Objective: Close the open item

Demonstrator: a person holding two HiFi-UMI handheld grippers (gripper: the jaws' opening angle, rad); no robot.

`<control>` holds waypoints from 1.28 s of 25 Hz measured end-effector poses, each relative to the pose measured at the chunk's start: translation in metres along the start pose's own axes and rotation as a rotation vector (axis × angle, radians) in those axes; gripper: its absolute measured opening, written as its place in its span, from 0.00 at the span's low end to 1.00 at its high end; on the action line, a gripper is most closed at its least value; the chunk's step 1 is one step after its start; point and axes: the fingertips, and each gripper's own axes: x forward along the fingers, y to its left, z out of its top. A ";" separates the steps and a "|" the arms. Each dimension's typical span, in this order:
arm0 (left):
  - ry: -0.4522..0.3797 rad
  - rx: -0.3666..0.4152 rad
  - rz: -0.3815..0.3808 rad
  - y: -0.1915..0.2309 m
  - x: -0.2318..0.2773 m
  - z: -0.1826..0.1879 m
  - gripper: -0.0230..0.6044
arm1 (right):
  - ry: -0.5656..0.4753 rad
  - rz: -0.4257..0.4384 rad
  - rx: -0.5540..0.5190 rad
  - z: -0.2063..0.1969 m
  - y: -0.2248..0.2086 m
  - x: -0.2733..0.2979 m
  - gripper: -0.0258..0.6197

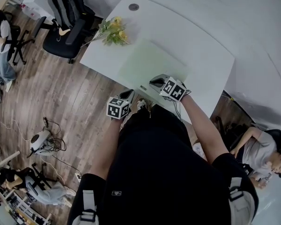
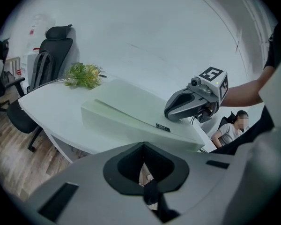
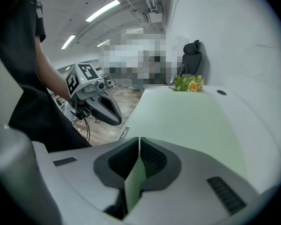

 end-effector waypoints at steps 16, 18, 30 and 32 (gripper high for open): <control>-0.055 0.018 0.065 -0.033 -0.027 0.015 0.05 | -0.111 0.008 -0.006 0.014 0.023 -0.030 0.05; -0.062 0.023 0.070 -0.039 -0.030 0.017 0.05 | -0.121 0.018 -0.009 0.015 0.029 -0.035 0.05; -0.115 0.011 0.133 -0.061 -0.043 0.025 0.05 | -0.198 0.020 0.014 0.007 0.044 -0.062 0.05; -0.117 0.012 0.136 -0.068 -0.041 0.027 0.05 | -0.217 0.015 0.029 0.005 0.042 -0.066 0.05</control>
